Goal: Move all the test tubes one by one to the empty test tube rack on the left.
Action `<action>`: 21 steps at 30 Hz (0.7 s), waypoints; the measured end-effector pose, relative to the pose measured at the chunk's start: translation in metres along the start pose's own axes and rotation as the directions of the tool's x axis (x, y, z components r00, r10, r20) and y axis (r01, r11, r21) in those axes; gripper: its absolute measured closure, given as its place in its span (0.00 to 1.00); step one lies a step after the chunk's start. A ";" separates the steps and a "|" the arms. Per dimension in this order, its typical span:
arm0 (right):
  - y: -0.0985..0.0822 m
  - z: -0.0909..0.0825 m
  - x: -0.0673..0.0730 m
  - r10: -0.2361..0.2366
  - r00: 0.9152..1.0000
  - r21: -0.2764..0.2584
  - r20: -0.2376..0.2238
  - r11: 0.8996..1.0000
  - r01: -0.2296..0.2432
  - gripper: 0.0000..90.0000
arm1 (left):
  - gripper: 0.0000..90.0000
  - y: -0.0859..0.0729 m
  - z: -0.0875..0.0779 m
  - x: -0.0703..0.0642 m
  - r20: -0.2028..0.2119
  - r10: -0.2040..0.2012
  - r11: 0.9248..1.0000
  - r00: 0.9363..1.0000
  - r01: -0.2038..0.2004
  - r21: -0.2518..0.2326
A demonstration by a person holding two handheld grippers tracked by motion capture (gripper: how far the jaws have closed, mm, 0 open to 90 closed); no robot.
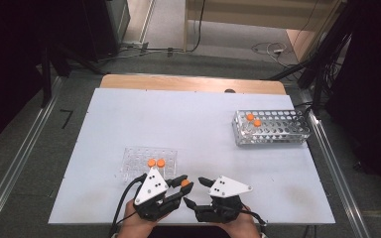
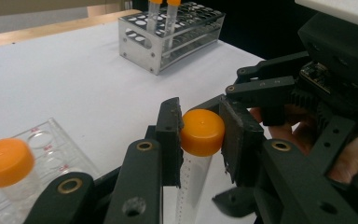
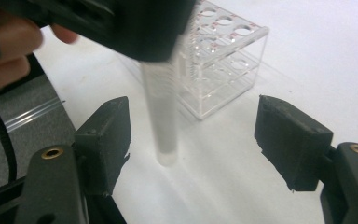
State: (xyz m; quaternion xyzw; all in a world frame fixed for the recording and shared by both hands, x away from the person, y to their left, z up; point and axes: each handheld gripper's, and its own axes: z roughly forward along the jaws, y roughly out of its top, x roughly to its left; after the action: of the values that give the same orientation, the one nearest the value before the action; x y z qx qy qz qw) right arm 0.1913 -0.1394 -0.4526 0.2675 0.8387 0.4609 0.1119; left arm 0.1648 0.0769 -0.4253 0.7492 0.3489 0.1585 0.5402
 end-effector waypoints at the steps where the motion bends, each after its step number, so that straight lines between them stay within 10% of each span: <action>1: 0.000 -0.001 -0.001 0.002 1.000 -0.002 0.002 1.000 -0.002 0.28 | 0.78 0.000 -0.002 0.001 -0.005 -0.002 1.000 1.000 0.002 -0.001; 21: -0.005 -0.012 -0.021 0.046 0.997 -0.011 0.062 0.999 -0.045 0.24 | 0.78 0.012 -0.040 0.034 -0.082 -0.066 0.997 0.994 0.064 -0.031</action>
State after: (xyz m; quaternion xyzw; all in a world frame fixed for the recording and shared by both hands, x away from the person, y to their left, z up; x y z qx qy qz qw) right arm 0.2021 -0.1615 -0.4511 0.3003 0.8263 0.4587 0.1290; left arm 0.1681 0.1262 -0.4039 0.7224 0.3930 0.1767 0.5408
